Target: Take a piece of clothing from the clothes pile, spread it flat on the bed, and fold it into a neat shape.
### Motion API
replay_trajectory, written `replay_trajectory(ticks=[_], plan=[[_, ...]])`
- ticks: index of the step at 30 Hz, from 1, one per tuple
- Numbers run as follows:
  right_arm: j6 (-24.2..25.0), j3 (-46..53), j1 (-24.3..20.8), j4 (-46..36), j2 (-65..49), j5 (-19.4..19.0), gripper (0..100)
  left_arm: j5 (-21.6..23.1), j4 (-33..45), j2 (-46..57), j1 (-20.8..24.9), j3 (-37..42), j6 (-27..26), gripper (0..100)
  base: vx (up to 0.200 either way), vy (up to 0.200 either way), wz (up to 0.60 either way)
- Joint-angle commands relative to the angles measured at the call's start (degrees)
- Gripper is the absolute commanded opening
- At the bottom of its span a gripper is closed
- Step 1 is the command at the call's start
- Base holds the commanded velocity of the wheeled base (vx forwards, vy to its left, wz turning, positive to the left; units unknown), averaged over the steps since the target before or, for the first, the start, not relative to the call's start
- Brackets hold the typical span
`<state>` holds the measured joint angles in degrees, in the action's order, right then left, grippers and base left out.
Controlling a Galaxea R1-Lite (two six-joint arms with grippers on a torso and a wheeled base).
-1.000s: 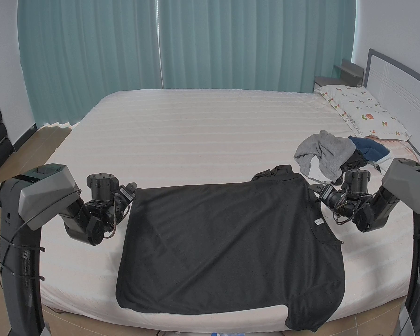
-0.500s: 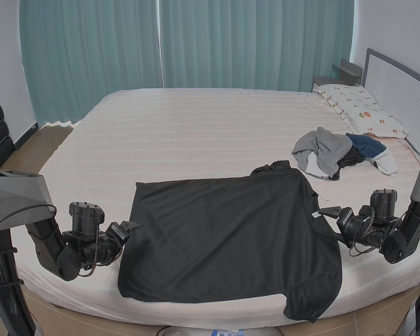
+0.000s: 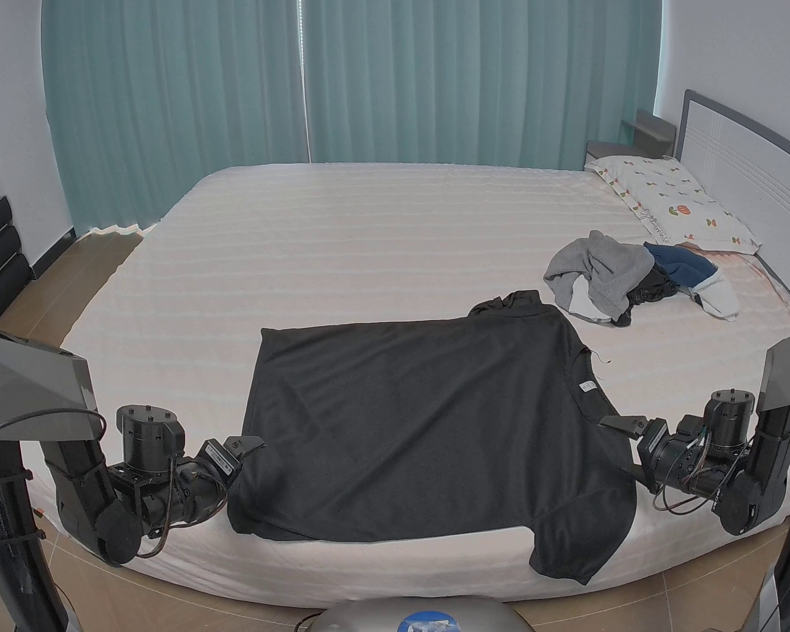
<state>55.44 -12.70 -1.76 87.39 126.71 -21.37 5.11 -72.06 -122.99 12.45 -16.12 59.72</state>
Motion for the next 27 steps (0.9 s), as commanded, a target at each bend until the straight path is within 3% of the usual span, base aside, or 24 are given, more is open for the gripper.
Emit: replay_trajectory(ticks=[1,8,14,15,27], plan=[[0.0,1.3,-0.3,1.2,4.1,-0.1,100,-0.1,-0.2,-0.9,1.4,1.2,0.1,100,0.0,0.0,0.0],[-0.2,2.0,-0.3,2.0,3.5,0.1,100,-0.9,-0.3,-0.8,2.2,2.3,-0.6,100,0.0,-0.171,0.0],[-0.2,2.2,-0.3,2.1,3.5,0.1,100,-0.9,-1.3,-0.5,2.0,5.6,-5.6,100,0.0,0.0,0.0],[-0.3,2.2,-0.3,2.1,3.5,0.1,100,-1.0,-1.9,-0.8,1.7,7.2,-9.4,100,0.0,0.0,0.0],[-0.3,2.2,-0.3,2.1,3.5,0.1,100,-4.0,-1.6,-3.7,2.3,8.9,-11.9,100,0.0,0.0,0.0]])
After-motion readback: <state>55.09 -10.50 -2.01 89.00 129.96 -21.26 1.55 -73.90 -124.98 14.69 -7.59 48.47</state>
